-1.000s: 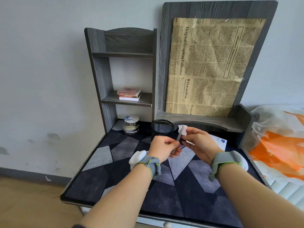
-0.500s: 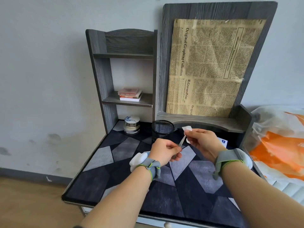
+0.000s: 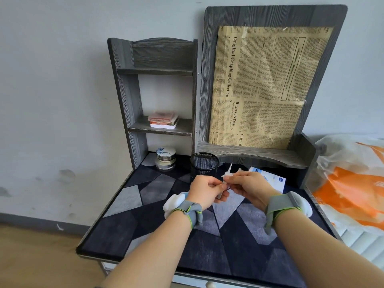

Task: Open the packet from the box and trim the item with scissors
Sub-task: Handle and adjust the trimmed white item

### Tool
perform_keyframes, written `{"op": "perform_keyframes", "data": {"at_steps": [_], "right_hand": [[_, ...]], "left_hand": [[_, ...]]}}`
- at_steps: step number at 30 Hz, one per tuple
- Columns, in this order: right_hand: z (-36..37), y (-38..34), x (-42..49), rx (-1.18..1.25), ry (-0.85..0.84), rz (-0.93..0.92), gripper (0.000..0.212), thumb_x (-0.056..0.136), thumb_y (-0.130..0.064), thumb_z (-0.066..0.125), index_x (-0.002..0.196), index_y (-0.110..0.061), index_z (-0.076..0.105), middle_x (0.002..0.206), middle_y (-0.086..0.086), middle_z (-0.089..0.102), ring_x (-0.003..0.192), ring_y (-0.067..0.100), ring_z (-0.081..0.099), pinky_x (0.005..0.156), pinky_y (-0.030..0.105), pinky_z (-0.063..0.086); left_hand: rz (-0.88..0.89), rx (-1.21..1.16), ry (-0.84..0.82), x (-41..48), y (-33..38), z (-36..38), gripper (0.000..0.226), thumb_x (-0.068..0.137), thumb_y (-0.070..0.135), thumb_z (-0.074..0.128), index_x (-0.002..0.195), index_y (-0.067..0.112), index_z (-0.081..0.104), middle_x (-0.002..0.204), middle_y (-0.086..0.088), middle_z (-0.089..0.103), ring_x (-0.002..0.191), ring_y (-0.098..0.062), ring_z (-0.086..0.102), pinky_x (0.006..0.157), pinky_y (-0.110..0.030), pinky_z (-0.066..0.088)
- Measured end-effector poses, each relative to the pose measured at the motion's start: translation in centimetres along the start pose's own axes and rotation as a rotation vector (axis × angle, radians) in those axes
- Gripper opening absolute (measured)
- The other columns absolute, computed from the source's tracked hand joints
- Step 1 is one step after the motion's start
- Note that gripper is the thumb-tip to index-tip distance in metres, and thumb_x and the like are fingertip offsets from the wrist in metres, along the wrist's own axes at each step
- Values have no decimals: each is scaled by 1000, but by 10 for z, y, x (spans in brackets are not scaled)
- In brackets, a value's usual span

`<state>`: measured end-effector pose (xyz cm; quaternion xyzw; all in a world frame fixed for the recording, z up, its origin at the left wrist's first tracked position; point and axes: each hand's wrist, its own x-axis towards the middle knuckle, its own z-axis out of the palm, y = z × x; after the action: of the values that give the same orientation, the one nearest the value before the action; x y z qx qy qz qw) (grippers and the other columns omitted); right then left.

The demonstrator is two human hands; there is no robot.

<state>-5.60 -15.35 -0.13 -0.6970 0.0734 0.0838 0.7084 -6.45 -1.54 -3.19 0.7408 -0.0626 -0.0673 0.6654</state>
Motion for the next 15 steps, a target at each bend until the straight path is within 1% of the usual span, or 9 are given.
{"op": "perform_keyframes", "data": {"at_steps": [1,4,6,8,10,11,13,15], "right_hand": [[-1,-1,1,36,33,-18,13,79,-4,70,91,1,67,71,8,60,62,12,52,60,19,45],[-2,-3,1,112,84,-51,4,80,-2,69,80,-3,65,68,5,57,61,12,52,59,19,46],[-1,-1,2,158,108,-67,7,80,-2,68,75,-5,64,67,5,55,60,12,50,59,20,45],[-2,1,6,288,187,-75,10,81,-2,67,74,-7,62,67,4,54,59,12,49,58,18,47],[-6,1,9,376,252,-78,10,82,-2,67,76,-7,61,67,4,55,59,11,50,52,14,48],[-9,1,10,363,259,-80,10,83,-2,66,77,-8,60,68,5,54,59,12,49,48,12,47],[-14,2,11,300,249,-84,12,84,-2,65,76,-7,58,67,7,52,56,14,45,44,11,43],[-14,4,11,231,228,-58,9,84,-2,66,79,-6,60,67,7,54,55,14,44,42,12,43]], "left_hand": [[-3,5,-5,0,-1,-1,16,91,7,57,76,11,63,58,2,67,47,-6,63,50,-17,51],[-7,10,-26,0,-1,-1,11,90,7,59,80,8,63,58,2,67,48,-7,64,49,-17,51],[-8,12,-38,0,1,-1,10,90,7,58,82,7,63,61,0,68,49,-8,64,49,-16,51],[-11,51,-45,0,0,0,7,90,7,58,85,5,63,64,-3,67,48,-6,63,49,-17,50],[-11,81,-27,-1,0,-2,5,90,7,58,91,2,62,66,-5,65,45,-4,60,49,-18,49],[-6,83,0,-1,1,-5,6,90,7,58,91,3,62,68,-5,64,44,-3,58,49,-18,48],[12,68,76,3,7,-12,7,90,6,57,89,9,63,73,-3,64,46,-3,54,49,-18,50],[34,76,149,7,19,-22,13,91,6,54,92,13,64,82,0,66,50,-4,50,57,-22,55]]}}
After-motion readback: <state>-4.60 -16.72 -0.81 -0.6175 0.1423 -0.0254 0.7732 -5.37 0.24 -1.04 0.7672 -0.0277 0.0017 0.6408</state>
